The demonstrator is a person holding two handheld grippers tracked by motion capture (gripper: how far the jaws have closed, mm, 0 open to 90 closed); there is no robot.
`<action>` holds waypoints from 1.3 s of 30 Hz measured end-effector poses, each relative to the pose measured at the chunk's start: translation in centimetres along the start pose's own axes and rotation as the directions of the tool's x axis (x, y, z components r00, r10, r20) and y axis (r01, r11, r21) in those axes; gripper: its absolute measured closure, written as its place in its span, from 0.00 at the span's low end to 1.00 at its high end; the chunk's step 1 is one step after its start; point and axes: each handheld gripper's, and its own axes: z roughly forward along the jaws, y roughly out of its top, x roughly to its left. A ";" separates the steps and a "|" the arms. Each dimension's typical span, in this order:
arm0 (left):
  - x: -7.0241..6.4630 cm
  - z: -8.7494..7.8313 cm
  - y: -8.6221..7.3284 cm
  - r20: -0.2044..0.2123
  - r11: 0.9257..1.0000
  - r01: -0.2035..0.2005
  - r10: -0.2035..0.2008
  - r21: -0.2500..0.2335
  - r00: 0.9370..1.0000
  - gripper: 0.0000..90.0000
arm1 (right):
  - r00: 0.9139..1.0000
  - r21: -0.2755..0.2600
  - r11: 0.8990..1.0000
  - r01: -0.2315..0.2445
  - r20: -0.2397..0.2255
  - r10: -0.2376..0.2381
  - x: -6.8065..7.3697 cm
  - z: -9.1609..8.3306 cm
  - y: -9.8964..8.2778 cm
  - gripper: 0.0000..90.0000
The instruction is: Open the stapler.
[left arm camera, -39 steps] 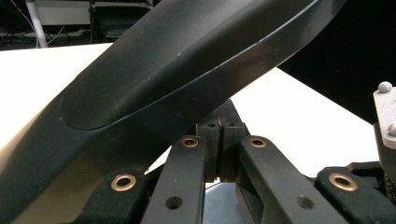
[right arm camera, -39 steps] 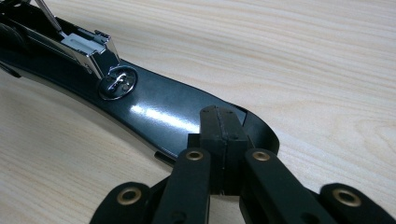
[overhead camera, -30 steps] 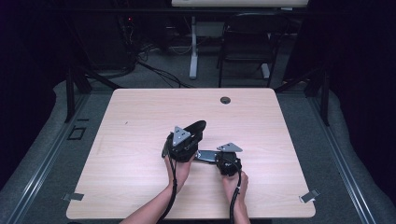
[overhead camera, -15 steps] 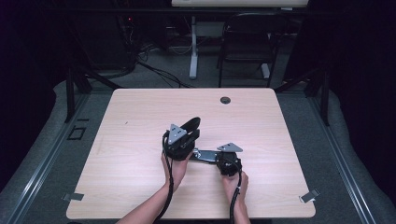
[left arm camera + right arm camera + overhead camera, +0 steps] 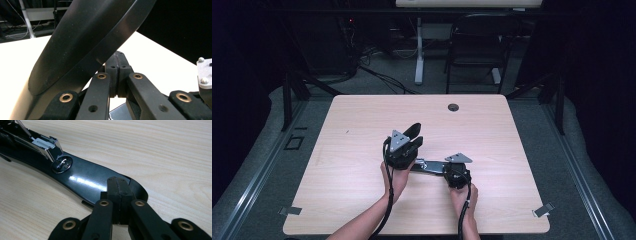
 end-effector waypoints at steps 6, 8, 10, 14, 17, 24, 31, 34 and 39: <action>0.5 -0.4 0.3 -0.007 1.000 0.006 -0.006 -0.007 1.000 1.00 | 1.000 0.001 1.000 0.000 0.000 0.000 0.0 0.0 0.0 1.00; 0.5 -0.5 0.3 -0.008 1.000 0.003 -0.003 -0.005 1.000 1.00 | 1.000 -0.003 1.000 -0.001 -0.001 0.001 0.0 0.0 0.0 1.00; 0.6 -0.5 0.3 -0.009 1.000 0.003 -0.003 -0.006 1.000 1.00 | 1.000 0.000 1.000 0.000 0.001 0.000 0.0 0.0 0.0 1.00; 0.9 -0.7 0.4 -0.014 1.000 0.004 -0.004 -0.009 1.000 1.00 | 1.000 0.000 1.000 0.001 0.001 -0.001 0.0 0.0 0.0 1.00; 1.1 -0.9 0.5 -0.013 1.000 0.007 -0.007 -0.011 1.000 1.00 | 1.000 -0.001 1.000 0.001 0.000 -0.001 0.0 0.0 0.0 1.00; 1.3 -1.1 0.6 -0.023 1.000 0.009 -0.009 -0.013 1.000 1.00 | 1.000 0.001 1.000 0.001 0.001 -0.001 0.0 0.0 0.0 1.00; 1.4 -1.3 0.7 -0.028 1.000 -0.004 0.004 0.009 1.000 1.00 | 1.000 -0.001 1.000 -0.001 0.002 0.001 0.0 0.0 0.0 1.00; 1.3 -1.3 0.8 -0.035 1.000 -0.013 0.013 0.019 0.999 1.00 | 1.000 0.000 1.000 -0.001 0.001 0.001 0.0 0.0 0.0 1.00; 1.5 -1.6 0.9 -0.030 0.999 -0.035 0.036 0.035 0.999 1.00 | 1.000 -0.003 1.000 -0.003 0.002 0.003 0.0 0.0 0.0 1.00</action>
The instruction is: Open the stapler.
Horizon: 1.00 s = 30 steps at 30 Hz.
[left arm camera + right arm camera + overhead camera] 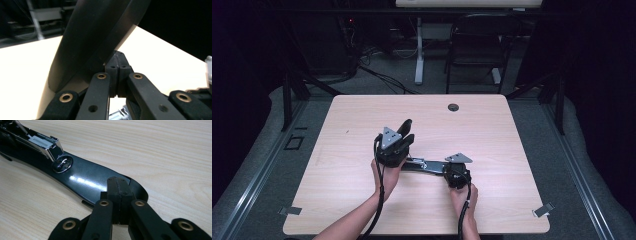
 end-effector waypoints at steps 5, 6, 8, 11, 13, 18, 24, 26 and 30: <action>-0.1 0.1 0.0 -0.011 1.000 -0.019 0.019 0.003 1.000 1.00 | 1.000 -0.003 1.000 -0.005 -0.004 0.005 0.0 0.0 0.0 1.00; -0.1 0.0 0.0 -0.018 1.000 -0.018 0.018 0.001 1.000 1.00 | 1.000 -0.006 1.000 -0.003 -0.005 0.003 0.0 0.0 0.0 1.00; 0.1 -0.1 0.0 -0.026 1.000 -0.007 0.006 -0.012 1.000 1.00 | 1.000 -0.001 1.000 -0.004 -0.008 0.004 -0.1 0.0 0.0 1.00; 0.5 -0.4 0.1 -0.034 1.000 0.006 -0.007 -0.020 0.999 1.00 | 1.000 -0.002 1.000 -0.004 -0.007 0.004 0.0 0.0 0.0 1.00; 0.9 -0.6 0.1 -0.041 1.000 0.014 -0.015 -0.028 0.999 1.00 | 1.000 0.001 1.000 0.002 -0.005 -0.002 -0.1 0.0 0.0 1.00; 1.6 -1.2 0.2 -0.045 0.999 0.026 -0.027 -0.030 0.999 1.00 | 1.000 -0.001 1.000 0.002 -0.004 -0.002 0.0 0.0 0.0 1.00; 2.2 -1.5 0.2 -0.048 0.999 0.035 -0.037 -0.037 0.998 1.00 | 1.000 0.003 1.000 0.004 -0.004 -0.004 0.0 0.0 0.0 1.00; 2.4 -1.6 0.2 -0.047 0.998 0.043 -0.045 -0.038 0.998 1.00 | 1.000 0.003 1.000 0.004 -0.005 -0.004 -0.1 0.0 0.0 1.00; 2.7 -1.8 0.3 -0.043 0.998 0.044 -0.046 -0.034 0.998 1.00 | 1.000 0.001 1.000 0.000 -0.009 0.000 -0.1 0.0 0.0 1.00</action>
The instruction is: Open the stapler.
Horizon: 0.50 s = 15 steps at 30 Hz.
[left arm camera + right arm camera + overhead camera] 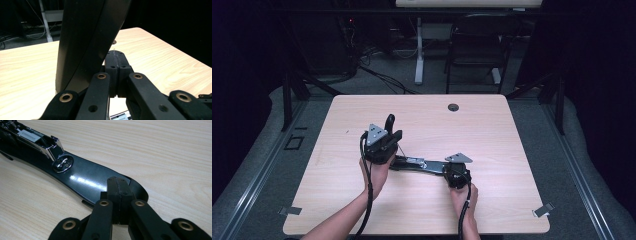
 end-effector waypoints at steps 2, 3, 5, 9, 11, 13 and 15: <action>0.1 0.0 0.0 -0.001 1.000 -0.002 0.002 0.001 1.000 1.00 | 1.000 0.002 1.000 0.002 0.003 -0.002 0.0 0.0 0.0 1.00; 0.1 0.0 0.0 0.000 1.000 -0.001 0.001 0.002 1.000 1.00 | 1.000 0.002 1.000 0.003 0.003 -0.003 0.0 0.0 0.0 1.00; 0.2 -0.1 0.0 0.000 1.000 0.002 -0.002 -0.001 1.000 1.00 | 1.000 0.000 1.000 0.002 -0.002 -0.002 0.0 0.0 0.0 1.00; 0.5 -0.2 0.0 -0.006 1.000 0.001 -0.001 -0.003 1.000 1.00 | 1.000 0.000 1.000 0.007 -0.002 -0.007 0.0 0.0 0.0 1.00; 0.7 -0.3 0.0 -0.010 1.000 0.001 -0.001 -0.003 1.000 1.00 | 1.000 0.002 1.000 0.003 -0.003 -0.003 0.0 0.0 0.0 1.00; 0.8 -0.5 0.1 -0.015 1.000 -0.003 0.003 0.006 1.000 1.00 | 1.000 0.001 1.000 0.004 -0.002 -0.004 0.0 0.0 0.0 1.00; 1.0 -0.5 0.1 -0.018 1.000 -0.003 0.003 0.003 1.000 1.00 | 1.000 0.000 1.000 0.005 -0.003 -0.005 0.0 0.0 0.0 1.00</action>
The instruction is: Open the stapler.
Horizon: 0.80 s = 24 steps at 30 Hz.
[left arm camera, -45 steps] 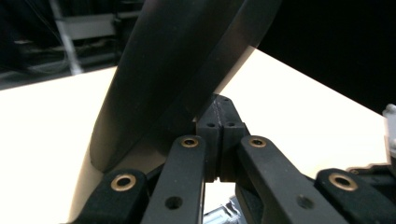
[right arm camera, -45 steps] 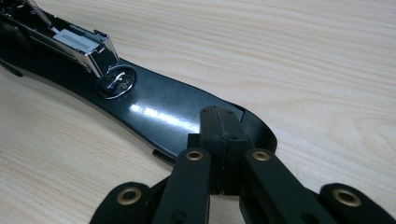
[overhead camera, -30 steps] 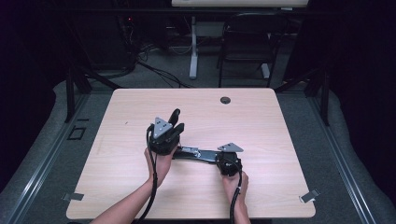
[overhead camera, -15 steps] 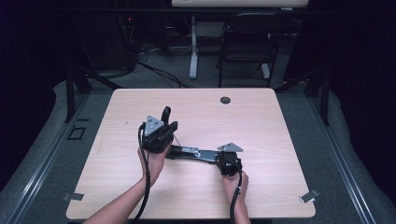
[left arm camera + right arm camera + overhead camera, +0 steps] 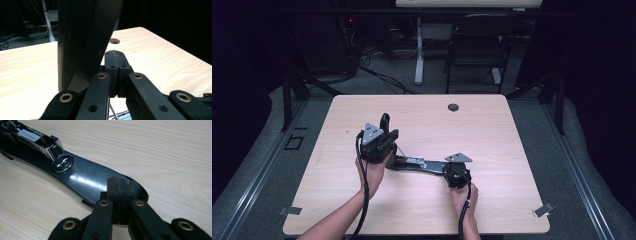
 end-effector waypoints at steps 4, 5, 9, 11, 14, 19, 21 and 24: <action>0.3 -0.2 0.0 -0.008 1.000 -0.004 0.004 0.004 1.000 1.00 | 1.000 0.002 1.000 -0.002 0.000 0.002 0.0 0.0 0.0 1.00; 0.3 -0.2 0.0 -0.009 1.000 -0.005 0.005 0.004 1.000 1.00 | 1.000 0.001 1.000 -0.001 0.000 0.001 0.0 0.0 0.0 1.00; 0.6 -0.3 0.0 -0.015 1.000 -0.003 0.003 0.006 1.000 1.00 | 1.000 0.001 1.000 -0.004 -0.001 0.004 0.0 0.0 0.0 1.00; 0.8 -0.4 0.0 -0.021 1.000 -0.007 0.007 0.007 1.000 1.00 | 1.000 0.001 1.000 -0.003 -0.001 0.003 0.0 0.0 0.0 1.00; 1.1 -0.6 0.0 -0.028 1.000 -0.006 0.006 0.011 1.000 1.00 | 1.000 0.001 1.000 -0.004 -0.001 0.004 0.0 0.0 0.0 1.00; 1.4 -0.7 0.0 -0.027 1.000 -0.008 0.008 0.014 1.000 1.00 | 1.000 0.001 1.000 -0.008 -0.003 0.008 0.0 0.0 0.0 1.00; 1.5 -0.8 0.0 -0.030 1.000 -0.011 0.012 0.018 0.999 1.00 | 1.000 0.002 1.000 -0.003 -0.002 0.003 0.0 0.0 0.0 1.00; 1.7 -0.8 -0.1 -0.035 1.000 -0.007 0.007 0.014 0.999 1.00 | 1.000 0.002 1.000 -0.003 -0.002 0.003 0.0 0.0 0.0 1.00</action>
